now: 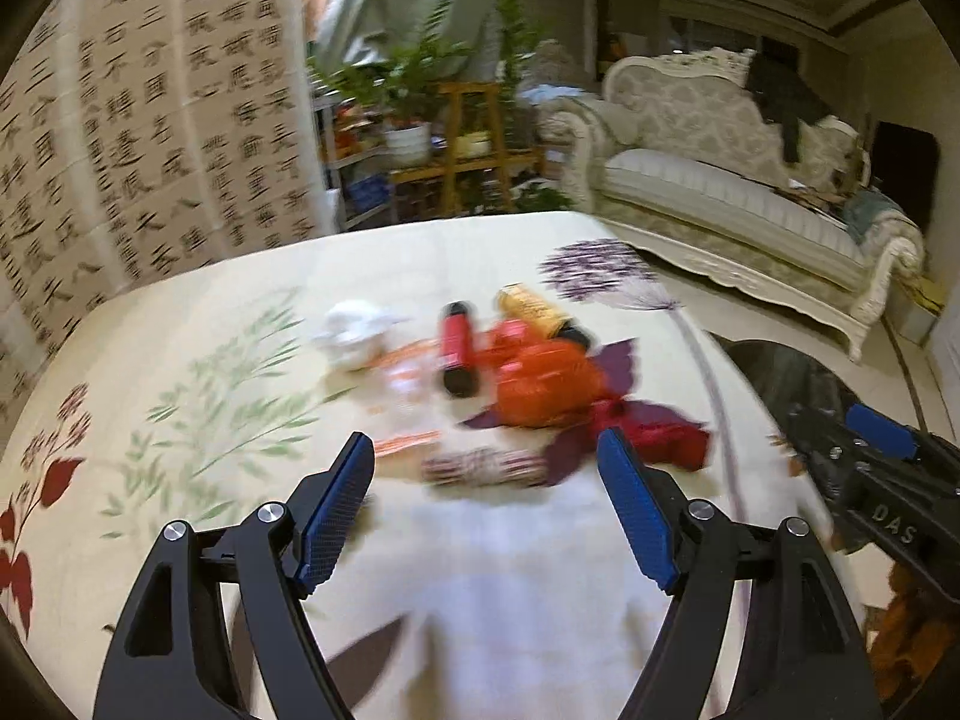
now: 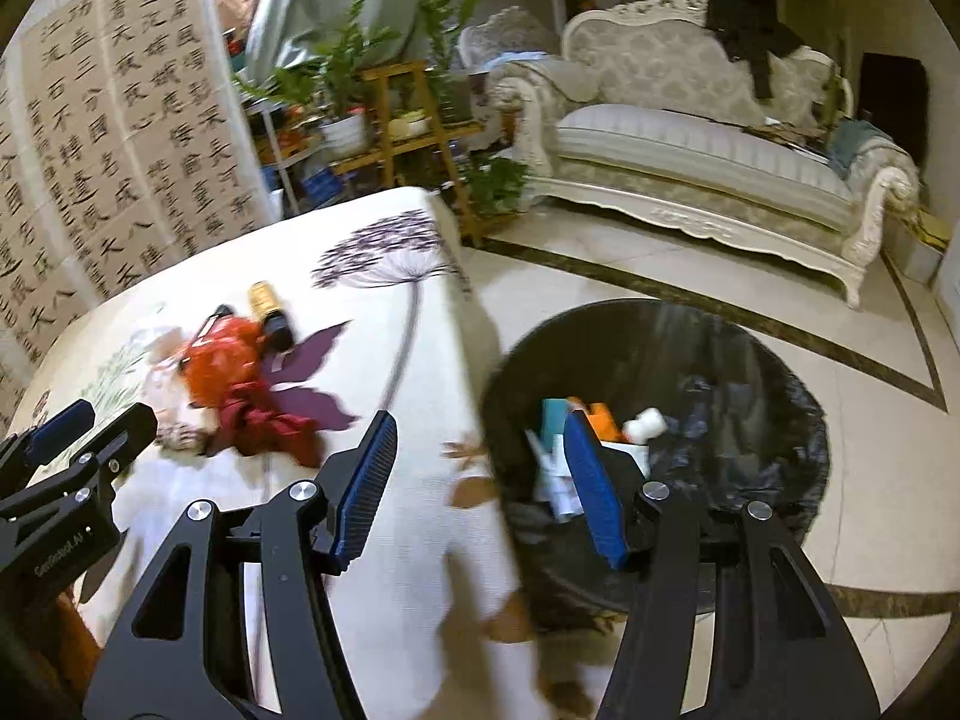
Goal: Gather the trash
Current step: 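Move both grippers back from the bin to the table, then lower the left gripper onto the brown twine ball and close it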
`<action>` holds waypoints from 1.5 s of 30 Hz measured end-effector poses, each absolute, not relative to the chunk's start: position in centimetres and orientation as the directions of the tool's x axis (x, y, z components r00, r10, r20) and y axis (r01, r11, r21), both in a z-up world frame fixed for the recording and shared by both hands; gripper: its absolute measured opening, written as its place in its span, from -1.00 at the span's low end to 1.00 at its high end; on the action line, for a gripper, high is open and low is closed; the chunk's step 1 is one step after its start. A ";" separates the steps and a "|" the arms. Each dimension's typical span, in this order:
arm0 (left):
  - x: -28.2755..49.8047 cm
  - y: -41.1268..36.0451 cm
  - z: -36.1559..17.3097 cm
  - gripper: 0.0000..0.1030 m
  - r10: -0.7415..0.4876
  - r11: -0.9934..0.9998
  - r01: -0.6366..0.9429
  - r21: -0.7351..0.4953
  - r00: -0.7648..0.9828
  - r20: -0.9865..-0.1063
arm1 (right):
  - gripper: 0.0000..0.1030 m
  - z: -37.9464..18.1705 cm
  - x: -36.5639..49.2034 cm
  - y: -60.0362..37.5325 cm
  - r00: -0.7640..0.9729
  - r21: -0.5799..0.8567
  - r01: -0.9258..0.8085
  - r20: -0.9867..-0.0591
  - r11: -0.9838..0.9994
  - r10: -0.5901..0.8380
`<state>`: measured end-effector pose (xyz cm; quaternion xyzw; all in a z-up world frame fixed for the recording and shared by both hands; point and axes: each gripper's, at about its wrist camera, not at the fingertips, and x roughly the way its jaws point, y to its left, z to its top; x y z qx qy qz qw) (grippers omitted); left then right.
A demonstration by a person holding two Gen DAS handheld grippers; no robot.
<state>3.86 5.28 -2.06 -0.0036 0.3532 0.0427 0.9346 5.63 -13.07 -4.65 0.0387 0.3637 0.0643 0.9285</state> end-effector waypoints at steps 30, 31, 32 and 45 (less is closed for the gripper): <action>4.0 13.1 -5.2 -0.63 0.070 0.988 -0.147 -0.035 0.649 -0.758 | 0.09 -4.9 6.4 -5.0 0.674 0.087 -0.257 -0.698 0.962 0.243; 3.8 13.2 -5.1 -0.63 0.076 0.989 -0.148 -0.029 0.653 -0.753 | 0.09 -4.9 6.3 -4.7 0.672 0.086 -0.264 -0.698 0.961 0.247; 3.9 13.2 -5.0 -0.63 0.080 0.989 -0.149 -0.025 0.655 -0.751 | 0.09 -4.9 6.3 -4.5 0.671 0.085 -0.270 -0.698 0.959 0.250; 2.8 15.3 -4.4 -0.64 0.104 0.983 -0.181 -0.026 0.673 -0.732 | 0.10 -5.6 8.4 -1.1 0.660 0.007 -0.289 -0.723 0.957 0.205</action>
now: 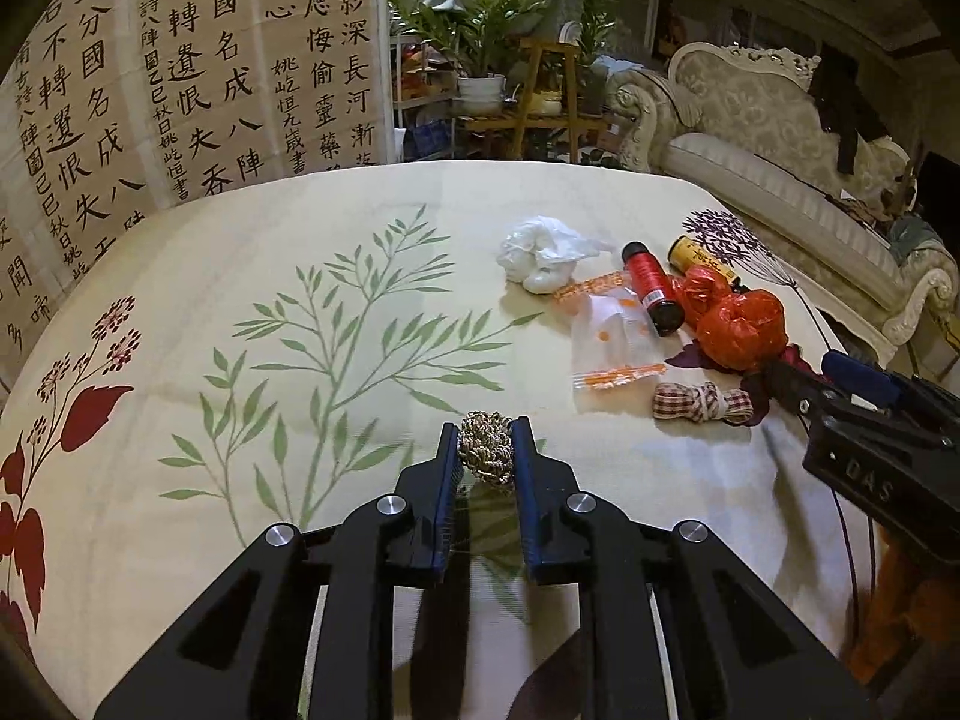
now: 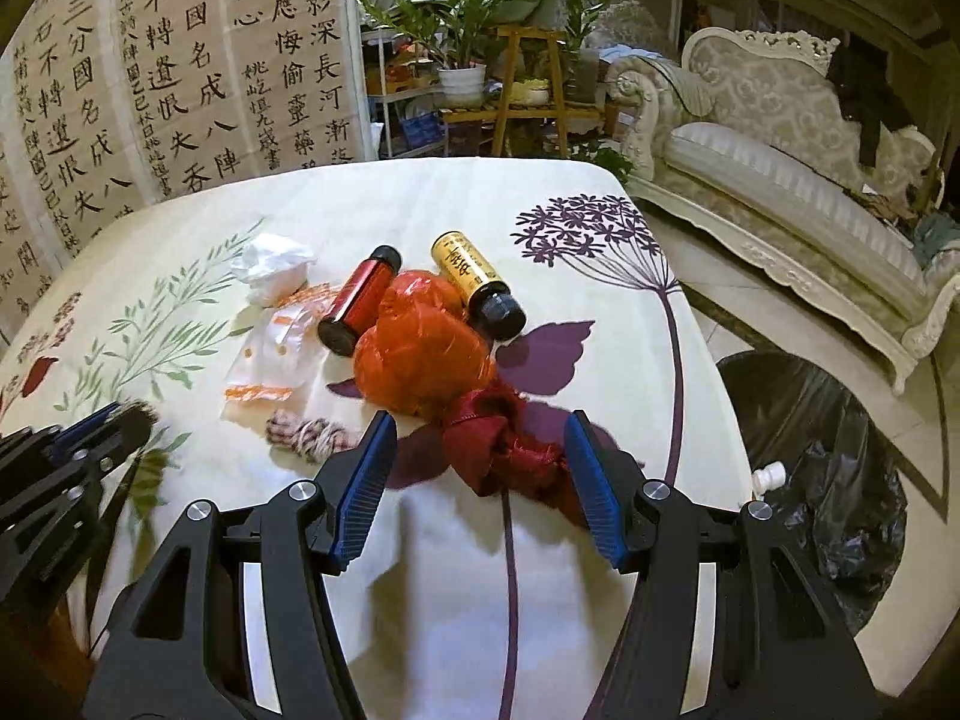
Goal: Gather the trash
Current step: 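Lower the left gripper onto the brown twine ball and close it, then grasp the red ribbon bow with the right gripper while the left holds the twine ball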
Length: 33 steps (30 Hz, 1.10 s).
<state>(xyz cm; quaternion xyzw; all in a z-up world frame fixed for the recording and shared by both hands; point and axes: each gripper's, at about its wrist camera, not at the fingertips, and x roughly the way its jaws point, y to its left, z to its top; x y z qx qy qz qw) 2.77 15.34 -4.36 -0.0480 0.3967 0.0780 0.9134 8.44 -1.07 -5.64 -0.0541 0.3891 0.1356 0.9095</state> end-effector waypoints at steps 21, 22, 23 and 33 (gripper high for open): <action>3.1 15.9 -4.7 -0.63 0.081 0.983 -0.178 -0.056 0.676 -0.732 | -0.14 -6.6 8.5 -3.7 0.617 0.027 -0.274 -0.762 0.961 0.197; 3.1 15.9 -4.7 -0.64 0.080 0.982 -0.178 -0.057 0.677 -0.732 | -0.24 -6.6 8.5 -3.7 0.618 0.026 -0.275 -0.761 0.961 0.197; 3.1 15.9 -4.7 -0.64 0.080 0.983 -0.177 -0.057 0.678 -0.731 | -0.38 -6.6 8.4 -3.7 0.619 0.023 -0.276 -0.760 0.961 0.196; 2.7 13.9 -4.1 -0.64 0.061 0.988 -0.145 -0.059 0.702 -0.709 | -0.55 -5.7 6.8 -5.3 0.646 0.041 -0.264 -0.734 0.964 0.208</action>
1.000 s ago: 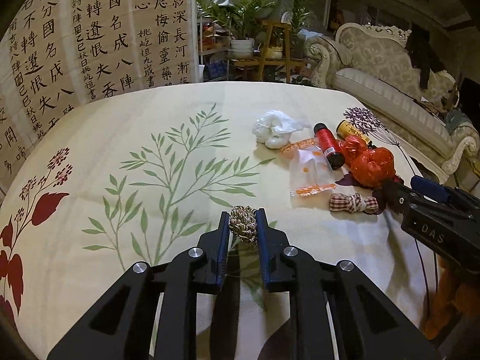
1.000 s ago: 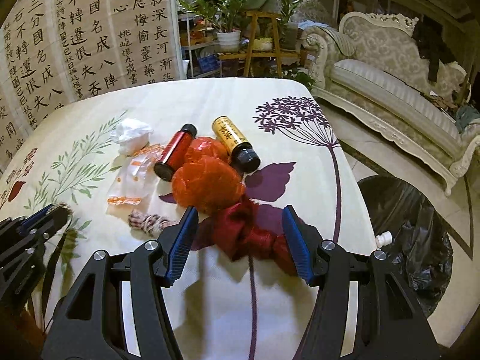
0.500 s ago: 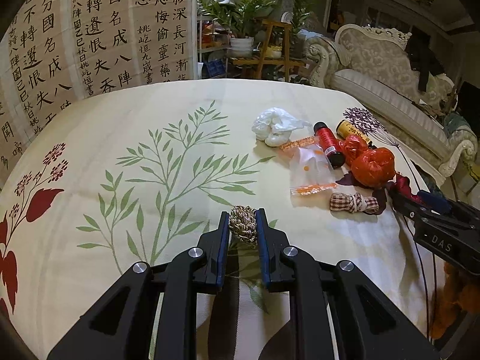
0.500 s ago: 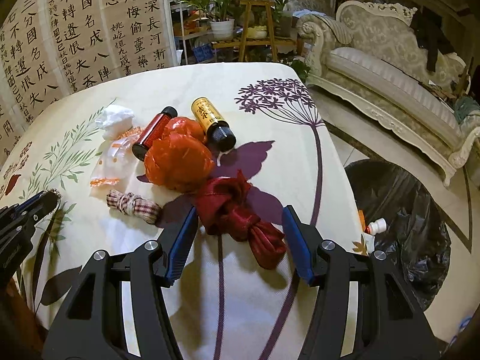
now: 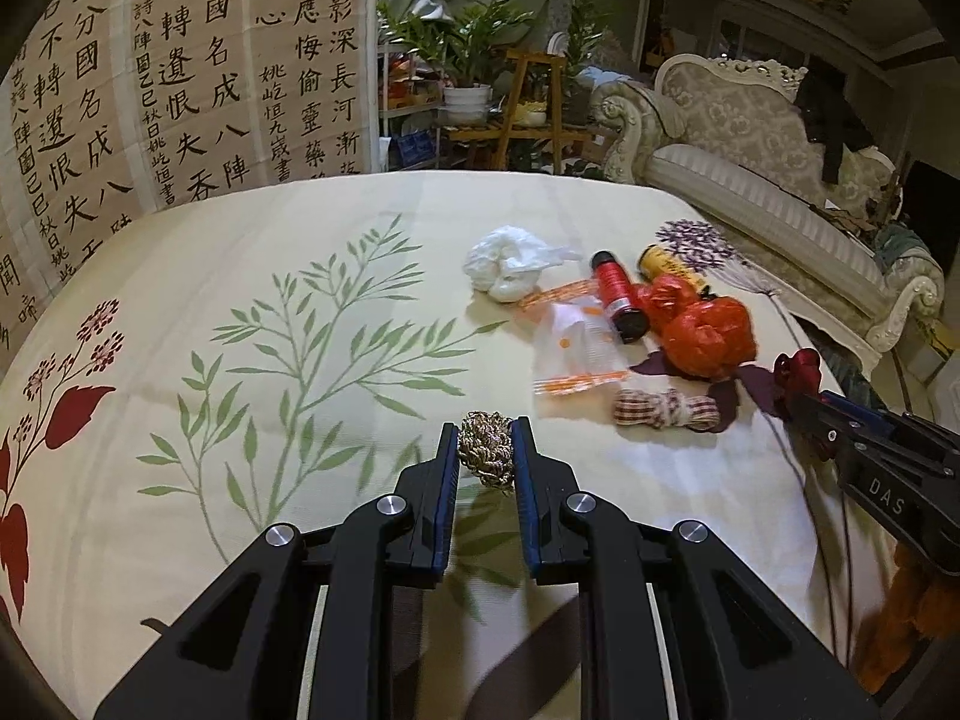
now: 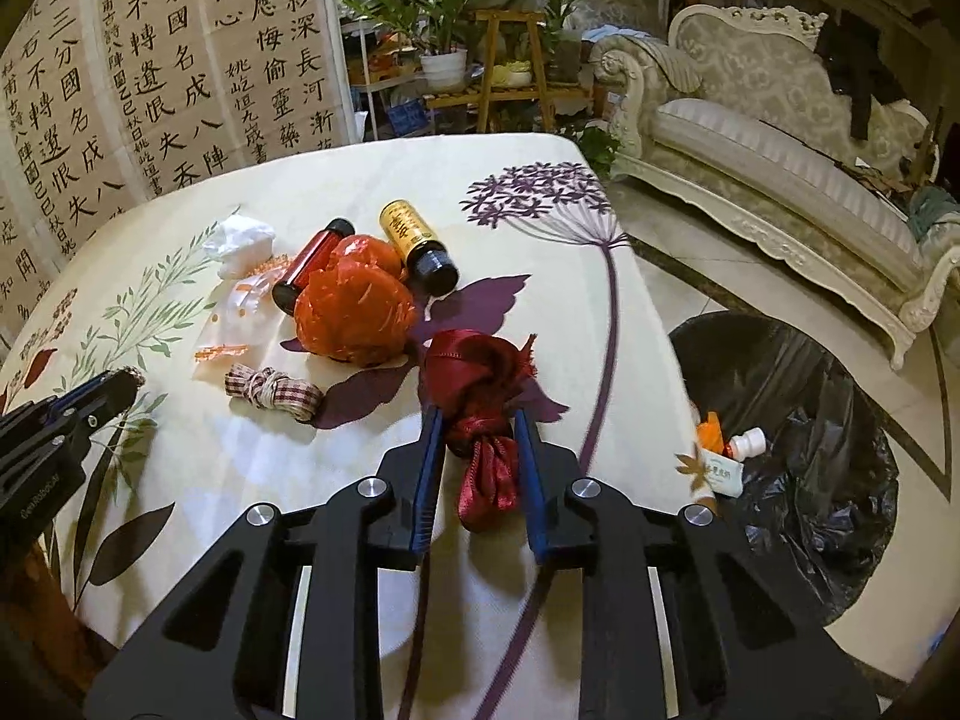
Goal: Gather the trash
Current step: 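Grasp the red ribbon bow with the right gripper while the left holds the twine ball, then carry twine ball and ribbon over the bin and open both grippers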
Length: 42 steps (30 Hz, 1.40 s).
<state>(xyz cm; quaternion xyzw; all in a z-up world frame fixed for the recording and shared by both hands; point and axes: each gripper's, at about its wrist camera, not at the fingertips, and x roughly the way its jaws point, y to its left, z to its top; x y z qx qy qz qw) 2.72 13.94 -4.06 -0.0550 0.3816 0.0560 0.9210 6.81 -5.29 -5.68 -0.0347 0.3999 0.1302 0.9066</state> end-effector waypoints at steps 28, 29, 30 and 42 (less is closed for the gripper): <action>5.1 -5.1 -1.8 -0.64 -0.158 0.983 0.180 -0.025 0.781 -0.605 | -0.55 -4.5 4.9 -20.9 0.745 0.083 0.035 -0.667 0.996 0.029; 5.4 -5.6 -1.9 -0.64 -0.161 0.982 0.186 -0.021 0.779 -0.606 | -0.55 -4.6 5.0 -21.2 0.744 0.085 0.041 -0.667 0.996 0.026; 5.6 -6.2 -2.0 -0.64 -0.163 0.981 0.192 -0.017 0.777 -0.608 | -0.55 -4.7 5.1 -21.5 0.744 0.087 0.044 -0.668 0.995 0.026; 8.7 -10.7 -3.1 -0.63 -0.173 0.967 0.251 0.036 0.759 -0.628 | -0.55 -5.9 7.2 -23.7 0.736 0.107 0.078 -0.676 0.991 0.015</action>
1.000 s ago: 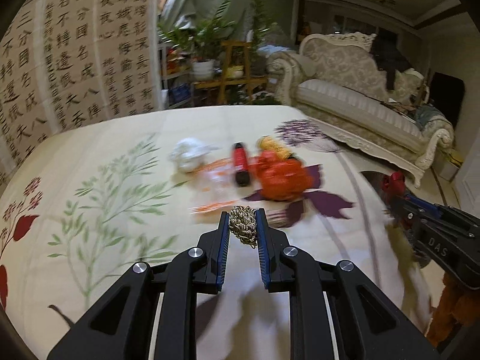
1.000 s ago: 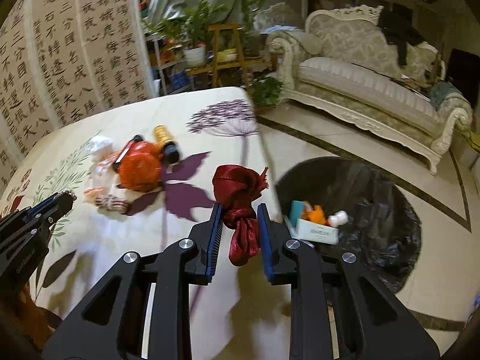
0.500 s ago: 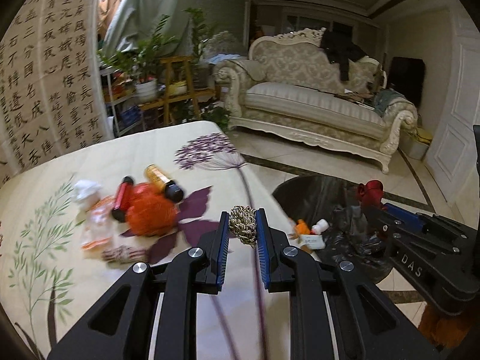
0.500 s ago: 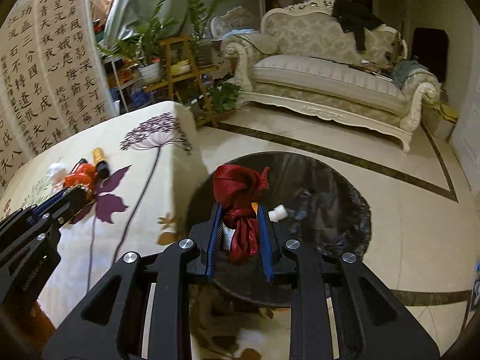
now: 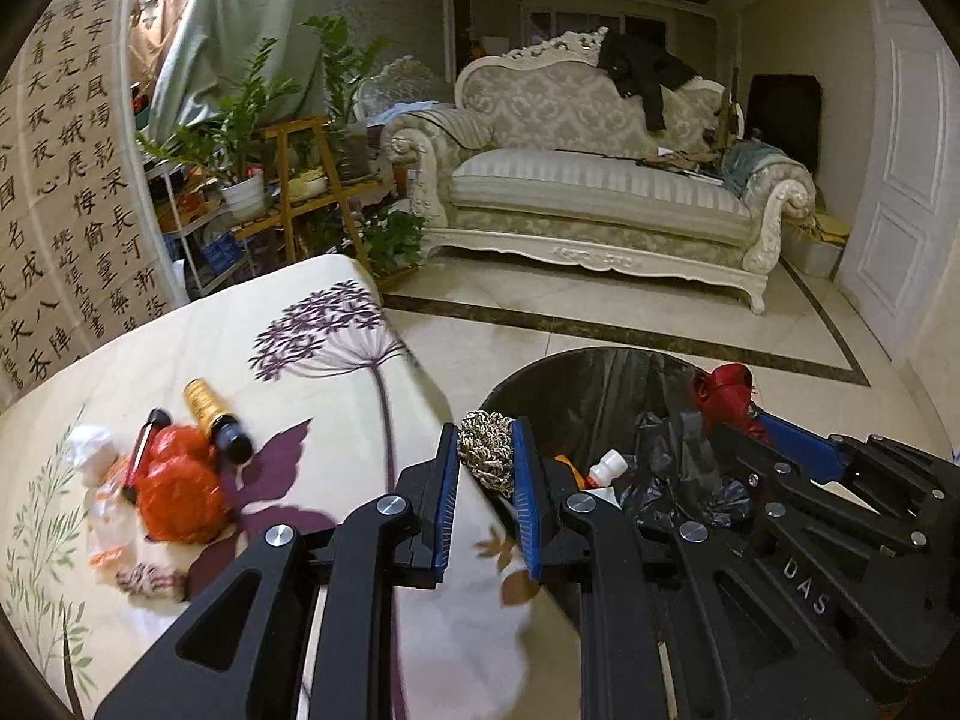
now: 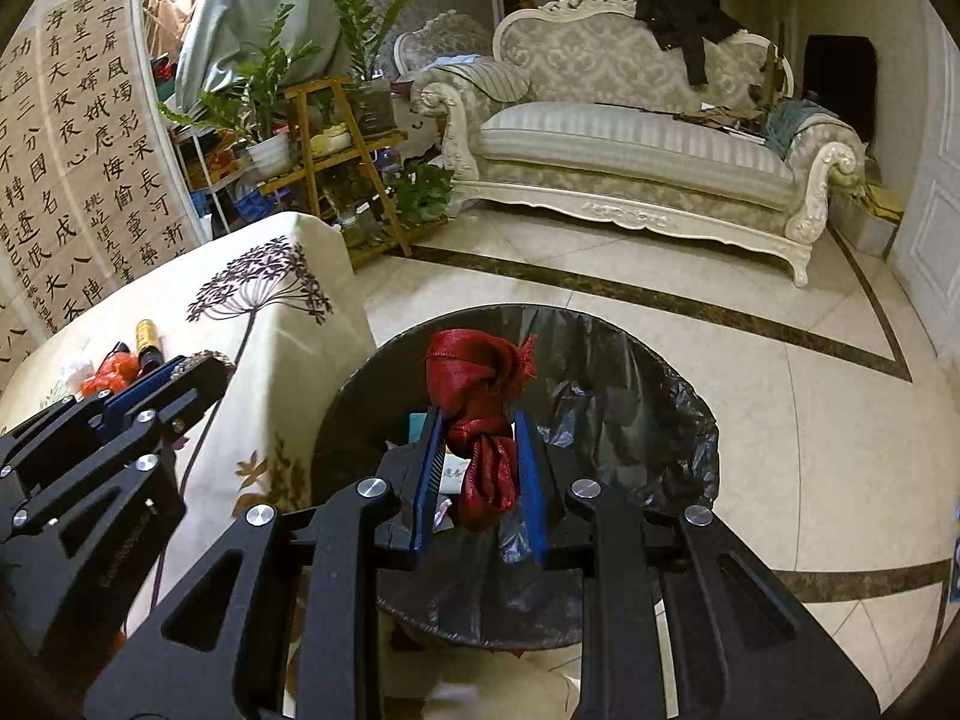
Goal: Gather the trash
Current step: 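Carry twine ball and ribbon over the bin and open both grippers, then move both grippers back from the bin to the table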
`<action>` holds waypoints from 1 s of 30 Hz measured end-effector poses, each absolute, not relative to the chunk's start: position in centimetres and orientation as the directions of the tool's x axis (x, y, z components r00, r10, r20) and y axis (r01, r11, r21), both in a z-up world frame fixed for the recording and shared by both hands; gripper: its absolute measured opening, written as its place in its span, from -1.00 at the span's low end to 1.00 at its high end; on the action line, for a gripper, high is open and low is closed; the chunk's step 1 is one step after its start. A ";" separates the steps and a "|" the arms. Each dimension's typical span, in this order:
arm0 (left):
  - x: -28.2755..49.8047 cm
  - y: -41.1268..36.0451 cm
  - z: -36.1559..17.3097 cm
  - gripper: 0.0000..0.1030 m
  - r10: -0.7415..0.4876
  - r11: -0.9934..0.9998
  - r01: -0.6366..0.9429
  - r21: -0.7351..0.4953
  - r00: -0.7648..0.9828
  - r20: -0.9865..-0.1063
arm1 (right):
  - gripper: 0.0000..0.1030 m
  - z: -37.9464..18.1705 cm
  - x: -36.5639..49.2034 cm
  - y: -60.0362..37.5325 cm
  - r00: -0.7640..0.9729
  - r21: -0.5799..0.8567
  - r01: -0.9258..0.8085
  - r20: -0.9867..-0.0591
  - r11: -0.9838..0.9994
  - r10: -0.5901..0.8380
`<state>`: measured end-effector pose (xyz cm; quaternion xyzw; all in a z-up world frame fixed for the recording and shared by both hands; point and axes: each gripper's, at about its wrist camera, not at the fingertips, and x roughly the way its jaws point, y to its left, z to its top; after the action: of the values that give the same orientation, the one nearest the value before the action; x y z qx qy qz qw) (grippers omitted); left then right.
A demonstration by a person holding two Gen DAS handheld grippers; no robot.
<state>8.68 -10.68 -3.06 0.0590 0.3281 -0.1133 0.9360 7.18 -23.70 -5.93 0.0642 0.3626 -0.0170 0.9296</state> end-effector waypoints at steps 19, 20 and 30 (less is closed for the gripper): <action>10.0 -10.8 -3.4 0.35 -0.160 0.975 0.222 0.017 0.750 -0.642 | -0.25 -7.0 7.9 -25.8 0.727 0.123 0.153 -0.686 0.981 -0.028; 9.9 -10.8 -3.4 0.38 -0.158 0.975 0.223 0.020 0.751 -0.641 | -0.23 -7.0 7.8 -25.8 0.727 0.123 0.155 -0.686 0.980 -0.029; 8.7 -8.4 -2.5 0.42 -0.134 0.983 0.183 0.013 0.761 -0.635 | -0.12 -6.4 6.9 -24.5 0.734 0.136 0.138 -0.679 0.981 -0.009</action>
<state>8.72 -8.44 -2.47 0.0369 0.3355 -0.0846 0.9375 6.85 -24.45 -6.38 0.0889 0.3628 -0.0399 0.9268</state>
